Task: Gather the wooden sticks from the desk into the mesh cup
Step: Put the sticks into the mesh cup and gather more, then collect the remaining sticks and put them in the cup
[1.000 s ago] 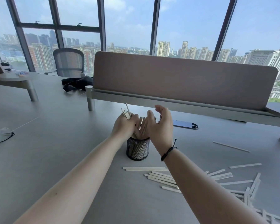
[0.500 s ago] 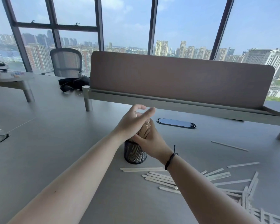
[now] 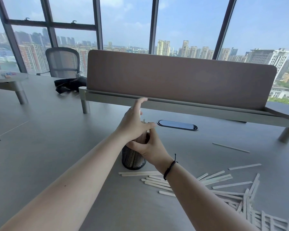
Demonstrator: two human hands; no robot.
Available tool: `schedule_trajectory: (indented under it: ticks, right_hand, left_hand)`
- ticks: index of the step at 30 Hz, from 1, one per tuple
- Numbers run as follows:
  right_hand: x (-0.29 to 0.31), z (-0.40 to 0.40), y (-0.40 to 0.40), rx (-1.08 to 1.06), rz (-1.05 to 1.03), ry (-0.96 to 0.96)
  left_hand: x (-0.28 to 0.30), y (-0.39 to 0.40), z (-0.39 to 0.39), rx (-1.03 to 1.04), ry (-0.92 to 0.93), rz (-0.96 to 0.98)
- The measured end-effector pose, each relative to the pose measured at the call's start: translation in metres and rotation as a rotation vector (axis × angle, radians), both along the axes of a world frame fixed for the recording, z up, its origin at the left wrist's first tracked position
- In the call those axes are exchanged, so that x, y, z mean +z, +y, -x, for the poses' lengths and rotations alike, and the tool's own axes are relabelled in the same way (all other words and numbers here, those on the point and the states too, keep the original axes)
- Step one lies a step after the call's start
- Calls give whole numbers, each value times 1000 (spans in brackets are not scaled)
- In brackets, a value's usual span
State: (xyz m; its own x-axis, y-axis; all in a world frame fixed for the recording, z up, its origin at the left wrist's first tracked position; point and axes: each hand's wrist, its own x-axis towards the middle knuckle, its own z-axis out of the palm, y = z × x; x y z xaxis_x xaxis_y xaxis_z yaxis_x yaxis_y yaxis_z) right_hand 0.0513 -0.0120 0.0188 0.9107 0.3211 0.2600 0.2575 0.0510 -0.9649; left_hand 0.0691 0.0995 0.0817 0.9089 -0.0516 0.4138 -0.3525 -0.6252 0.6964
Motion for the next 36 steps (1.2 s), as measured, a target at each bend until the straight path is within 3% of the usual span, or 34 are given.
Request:
schedule_trajectory:
  ticks: [9,11,14,19,24,27,29,31,33,36]
  right_hand:
    - [2,4,-4,-64,105,3]
    - [3,5,-4,-100,141,20]
    - [3,7,-4,-123,189,20]
    - [4,17,-10,-133,317,2]
    - [9,27,-36,-191,490,-9]
    - [12,37,-68,-225,668,-89]
    - [12,48,-94,-254,792,-122]
    - [10,63,-123,-279,875,-124]
    - [9,84,-152,-280,959,-137]
    - [6,117,-189,-274,1031,-146]
  left_hand:
    - [2,5,-6,54,136,-389]
    - [4,7,-4,41,145,-373]
    - [0,10,0,35,151,-190]
    - [-4,7,8,85,-79,-36]
    - [1,-17,51,88,-532,-220]
    - [-11,-33,83,-74,-635,-291]
    - [-26,-38,99,-219,-533,-371]
    - [-43,-39,110,-309,-223,-537]
    - [-62,-39,118,-308,88,-730]
    - [-86,-38,125,-269,261,-814]
